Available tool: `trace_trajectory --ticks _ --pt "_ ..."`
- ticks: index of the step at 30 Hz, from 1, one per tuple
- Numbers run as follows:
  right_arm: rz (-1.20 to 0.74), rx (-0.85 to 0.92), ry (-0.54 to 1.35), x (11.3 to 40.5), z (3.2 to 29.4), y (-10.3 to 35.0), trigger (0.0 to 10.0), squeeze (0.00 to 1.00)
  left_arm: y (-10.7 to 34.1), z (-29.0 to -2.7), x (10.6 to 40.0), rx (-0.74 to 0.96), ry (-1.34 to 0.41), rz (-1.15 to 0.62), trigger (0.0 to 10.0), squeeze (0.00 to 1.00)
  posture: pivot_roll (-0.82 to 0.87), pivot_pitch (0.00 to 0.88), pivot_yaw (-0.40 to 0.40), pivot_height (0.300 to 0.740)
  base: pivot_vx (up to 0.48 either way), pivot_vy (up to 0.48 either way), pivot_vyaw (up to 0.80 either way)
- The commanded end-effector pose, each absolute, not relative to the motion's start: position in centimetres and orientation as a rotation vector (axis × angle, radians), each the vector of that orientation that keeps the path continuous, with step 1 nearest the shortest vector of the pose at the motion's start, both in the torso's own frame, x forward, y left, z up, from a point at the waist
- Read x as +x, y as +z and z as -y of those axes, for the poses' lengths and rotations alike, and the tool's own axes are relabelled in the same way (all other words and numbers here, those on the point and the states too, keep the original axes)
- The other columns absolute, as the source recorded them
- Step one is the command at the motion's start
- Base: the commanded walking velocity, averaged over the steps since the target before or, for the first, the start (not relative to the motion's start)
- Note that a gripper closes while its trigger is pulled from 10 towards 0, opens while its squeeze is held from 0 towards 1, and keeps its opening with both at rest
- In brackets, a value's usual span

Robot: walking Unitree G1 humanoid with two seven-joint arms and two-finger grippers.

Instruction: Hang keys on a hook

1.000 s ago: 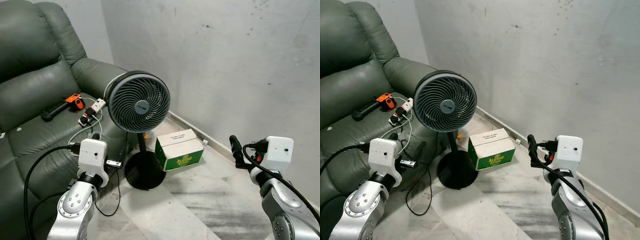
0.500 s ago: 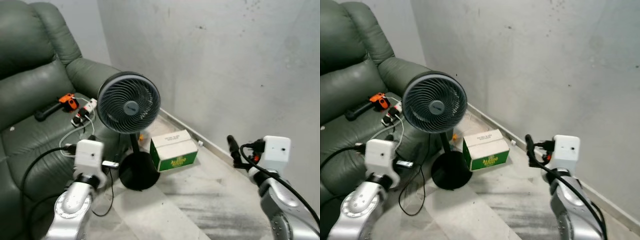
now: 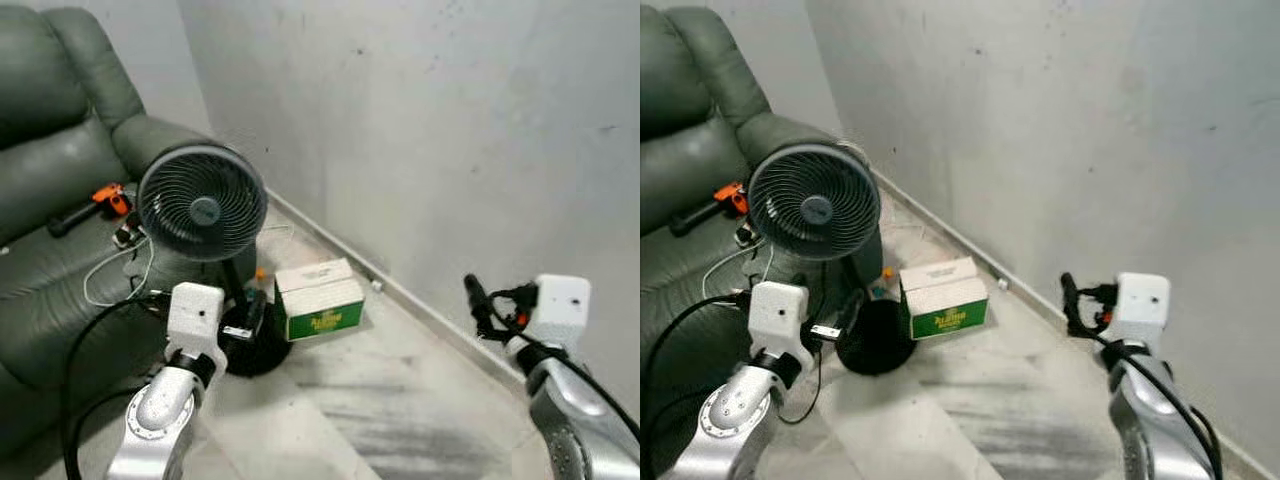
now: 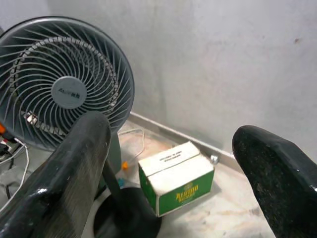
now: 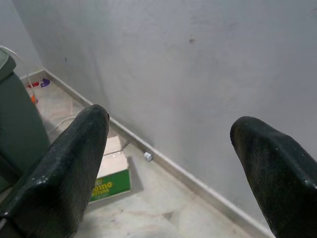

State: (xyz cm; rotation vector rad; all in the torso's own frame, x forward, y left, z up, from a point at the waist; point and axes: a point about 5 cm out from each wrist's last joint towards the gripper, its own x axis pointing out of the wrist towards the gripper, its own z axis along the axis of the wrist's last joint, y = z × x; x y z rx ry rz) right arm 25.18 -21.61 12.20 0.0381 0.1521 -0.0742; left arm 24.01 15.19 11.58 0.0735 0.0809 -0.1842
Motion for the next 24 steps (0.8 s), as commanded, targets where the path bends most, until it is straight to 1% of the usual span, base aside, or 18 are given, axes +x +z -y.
trace_trajectory --ticks 1,20,24 --pt "-0.143 0.043 -0.054 25.36 21.12 12.45 10.0 0.0 11.42 -16.01 23.93 0.078 -0.154 -0.092 10.0 0.0 -0.03 0.075 0.041 0.74 0.0 0.0 0.0" --pt "-0.12 0.038 -0.031 26.0 20.8 12.87 10.0 0.0 11.5 -15.78 24.26 0.087 -0.151 -0.08 10.0 0.0 -0.04 0.073 0.042 0.74 0.0 0.0 0.0" --pt "-0.118 0.036 -0.03 26.06 20.76 12.91 10.0 0.0 11.43 -15.7 24.28 0.083 -0.151 -0.081 10.0 0.0 -0.04 0.073 0.041 0.74 0.0 -0.344 0.0"
